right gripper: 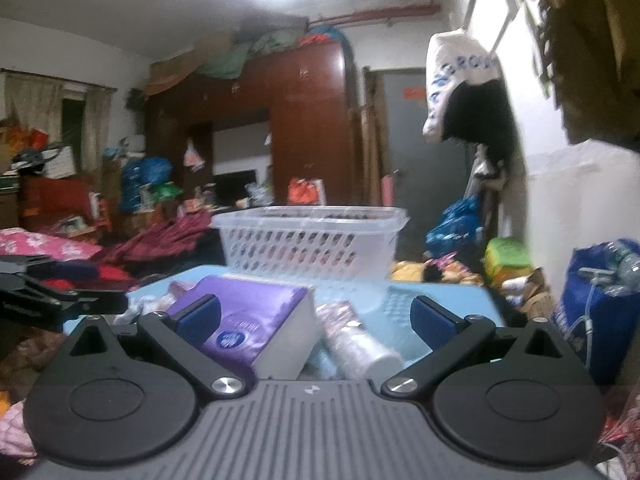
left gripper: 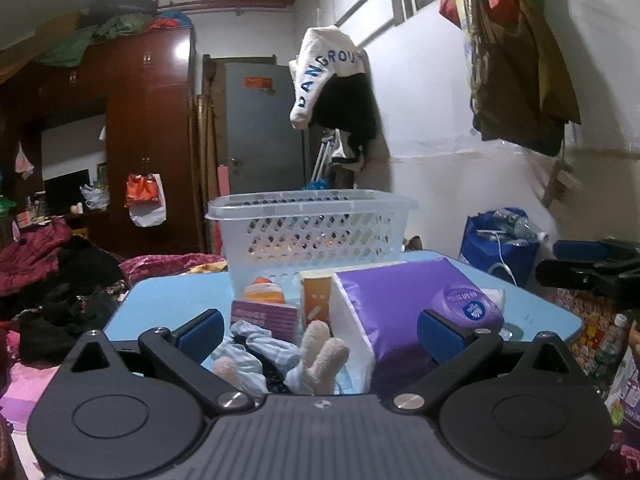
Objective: Organize objects
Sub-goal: 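Close the left tool on the purple tissue pack while the right tool grips its other end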
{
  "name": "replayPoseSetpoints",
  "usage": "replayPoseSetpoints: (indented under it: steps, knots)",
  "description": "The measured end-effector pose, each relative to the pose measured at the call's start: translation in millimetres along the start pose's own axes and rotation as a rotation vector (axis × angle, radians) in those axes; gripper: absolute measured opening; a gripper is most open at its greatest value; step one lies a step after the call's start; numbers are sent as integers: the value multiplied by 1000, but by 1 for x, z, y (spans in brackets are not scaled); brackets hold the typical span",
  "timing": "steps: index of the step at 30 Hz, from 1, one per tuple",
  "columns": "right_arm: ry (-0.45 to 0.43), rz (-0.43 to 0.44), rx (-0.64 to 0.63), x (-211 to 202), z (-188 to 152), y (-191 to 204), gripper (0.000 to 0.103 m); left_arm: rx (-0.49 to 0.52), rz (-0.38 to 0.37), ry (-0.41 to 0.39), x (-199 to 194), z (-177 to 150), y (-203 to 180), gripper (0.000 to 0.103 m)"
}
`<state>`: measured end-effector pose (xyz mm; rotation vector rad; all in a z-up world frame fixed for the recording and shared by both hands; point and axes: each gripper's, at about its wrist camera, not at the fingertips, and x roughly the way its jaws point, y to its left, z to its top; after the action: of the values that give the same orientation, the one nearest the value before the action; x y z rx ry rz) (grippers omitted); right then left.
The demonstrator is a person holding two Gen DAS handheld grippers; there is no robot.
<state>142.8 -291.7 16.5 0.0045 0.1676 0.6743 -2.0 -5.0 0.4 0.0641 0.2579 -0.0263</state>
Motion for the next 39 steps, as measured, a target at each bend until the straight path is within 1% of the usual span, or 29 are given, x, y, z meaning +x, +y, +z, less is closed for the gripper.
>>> replayPoseSetpoints:
  steps: [2,3,6,7,8,10,11,13,14,15,16,18,21,24,28,31,34,37,39]
  knots:
    - [12,68,7,0,-3,-4,103,25,-13,-16,-1,-2,-3,103]
    - [20,90,10,0,-4,-5,103,35,-45,-18,-1,-3,-4,103]
    - [26,117,11,3,-8,-7,103,25,-170,-4,4,-8,-5,103]
    - [30,126,13,4,-10,-8,103,28,-199,2,7,-10,-7,100]
    - [37,135,19,6,-12,-10,103,40,-211,7,11,-12,-10,97]
    - [41,163,26,11,-15,-13,102,67,-215,13,17,-16,-13,89]
    - [45,177,23,13,-16,-13,100,74,-218,16,20,-18,-13,88]
    - [64,204,18,18,-21,-14,89,75,-236,30,28,-22,-13,79]
    - [76,211,14,21,-23,-14,85,72,-251,36,31,-25,-12,77]
    - [89,222,6,25,-26,-14,78,73,-260,36,34,-27,-12,76]
    - [100,231,3,27,-29,-13,73,82,-260,27,36,-27,-13,76]
    - [118,245,4,30,-33,-13,70,89,-262,8,36,-28,-12,76]
    - [124,267,0,30,-35,-12,68,103,-280,-19,36,-27,-11,74]
    - [127,270,-25,29,-34,-8,65,160,-270,-19,38,-30,-15,73]
    - [129,273,-42,25,-37,-8,62,167,-294,-32,37,-24,-18,72]
    - [130,276,-47,25,-35,-9,61,180,-289,-36,39,-20,-24,72]
    - [126,275,-59,26,-33,-12,61,197,-285,-13,48,-25,-23,70]
    - [129,278,-61,30,-31,-11,61,172,-315,16,56,-30,-17,70]
    - [138,280,-69,34,-32,-10,61,157,-324,13,60,-32,-16,70]
